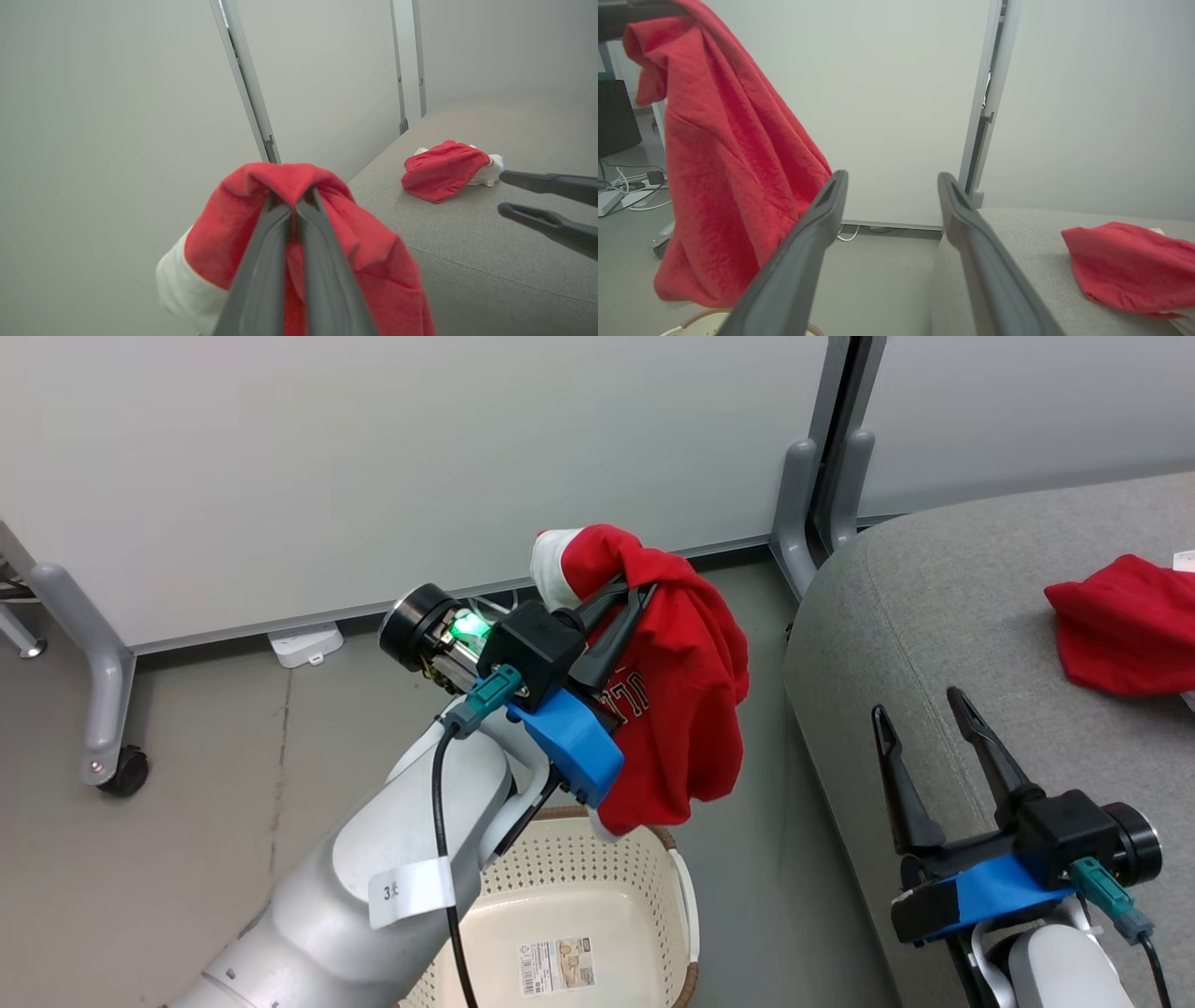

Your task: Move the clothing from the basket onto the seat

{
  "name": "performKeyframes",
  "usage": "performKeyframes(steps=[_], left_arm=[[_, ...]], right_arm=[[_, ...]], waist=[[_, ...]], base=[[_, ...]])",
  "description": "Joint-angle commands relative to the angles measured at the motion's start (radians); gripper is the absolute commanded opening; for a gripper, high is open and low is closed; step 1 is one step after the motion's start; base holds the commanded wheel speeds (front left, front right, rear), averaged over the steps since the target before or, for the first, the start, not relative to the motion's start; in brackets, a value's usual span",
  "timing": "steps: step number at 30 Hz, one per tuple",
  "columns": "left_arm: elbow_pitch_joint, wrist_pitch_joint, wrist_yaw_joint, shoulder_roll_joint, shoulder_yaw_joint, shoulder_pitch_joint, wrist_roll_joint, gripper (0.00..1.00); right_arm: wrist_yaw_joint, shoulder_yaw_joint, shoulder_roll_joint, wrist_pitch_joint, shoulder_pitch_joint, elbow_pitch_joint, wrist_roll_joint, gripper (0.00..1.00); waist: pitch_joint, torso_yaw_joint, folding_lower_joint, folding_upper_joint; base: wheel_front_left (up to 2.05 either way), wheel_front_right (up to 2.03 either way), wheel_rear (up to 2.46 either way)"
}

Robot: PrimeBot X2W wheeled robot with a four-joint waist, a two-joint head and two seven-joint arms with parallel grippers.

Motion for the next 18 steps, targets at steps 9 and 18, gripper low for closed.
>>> performKeyframes(steps=[9, 18], left_arm=[[-0.009, 0.002, 0.01, 0.0, -0.007, 0.017, -0.008, 0.0], [-0.014, 0.001, 0.014, 0.002, -0.013, 0.013, -0.014, 0.0]], right_arm=[[0.0, 0.048, -0.009, -0.001, 0.02, -0.007, 0.004, 1.0], [0.0, 0.215, -0.03, -0.001, -0.018, -0.006, 0.014, 1.0]], waist=[[-0.017, 0.009, 0.0001, -0.0001], [-0.007, 0.014, 0.0001, -0.0001]], base=[[0.0, 0.0, 0.0], [0.0, 0.0, 0.0]])
